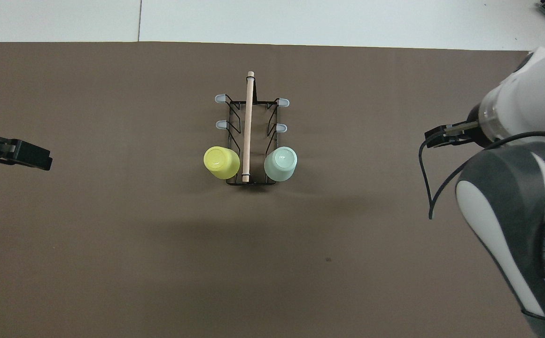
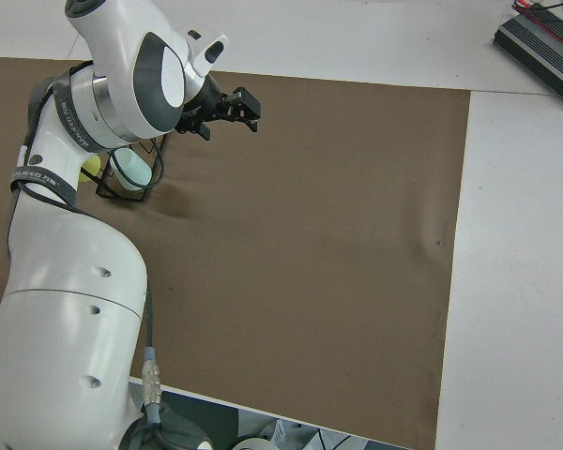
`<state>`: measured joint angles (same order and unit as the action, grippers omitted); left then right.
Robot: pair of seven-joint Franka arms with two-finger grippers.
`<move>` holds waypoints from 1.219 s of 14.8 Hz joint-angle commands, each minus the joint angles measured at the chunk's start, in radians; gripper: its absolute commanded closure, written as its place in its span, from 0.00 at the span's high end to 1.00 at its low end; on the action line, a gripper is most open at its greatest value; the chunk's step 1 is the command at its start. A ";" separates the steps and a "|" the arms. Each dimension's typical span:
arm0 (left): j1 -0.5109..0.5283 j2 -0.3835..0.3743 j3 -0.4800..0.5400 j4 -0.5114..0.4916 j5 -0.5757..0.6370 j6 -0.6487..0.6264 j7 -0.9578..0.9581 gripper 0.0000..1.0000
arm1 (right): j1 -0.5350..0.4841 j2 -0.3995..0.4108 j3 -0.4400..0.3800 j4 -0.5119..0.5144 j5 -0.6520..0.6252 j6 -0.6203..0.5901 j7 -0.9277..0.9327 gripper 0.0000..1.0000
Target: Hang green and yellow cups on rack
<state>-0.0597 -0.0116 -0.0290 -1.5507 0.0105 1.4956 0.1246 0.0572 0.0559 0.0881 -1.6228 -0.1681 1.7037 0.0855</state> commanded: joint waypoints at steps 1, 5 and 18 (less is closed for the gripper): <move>0.006 -0.015 0.000 -0.005 0.005 -0.005 -0.011 1.00 | 0.055 -0.040 -0.158 0.027 0.109 -0.119 0.004 1.00; 0.008 -0.018 0.000 -0.012 0.005 -0.005 -0.008 1.00 | -0.010 -0.068 -0.180 0.017 0.159 -0.242 -0.110 1.00; 0.008 -0.019 0.000 -0.016 0.005 -0.008 -0.010 1.00 | 0.024 -0.080 -0.153 0.029 0.147 -0.190 0.027 1.00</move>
<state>-0.0583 -0.0142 -0.0255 -1.5508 0.0105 1.4954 0.1238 0.0816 -0.0132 -0.0670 -1.5928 -0.0288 1.5170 0.0951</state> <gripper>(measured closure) 0.000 0.000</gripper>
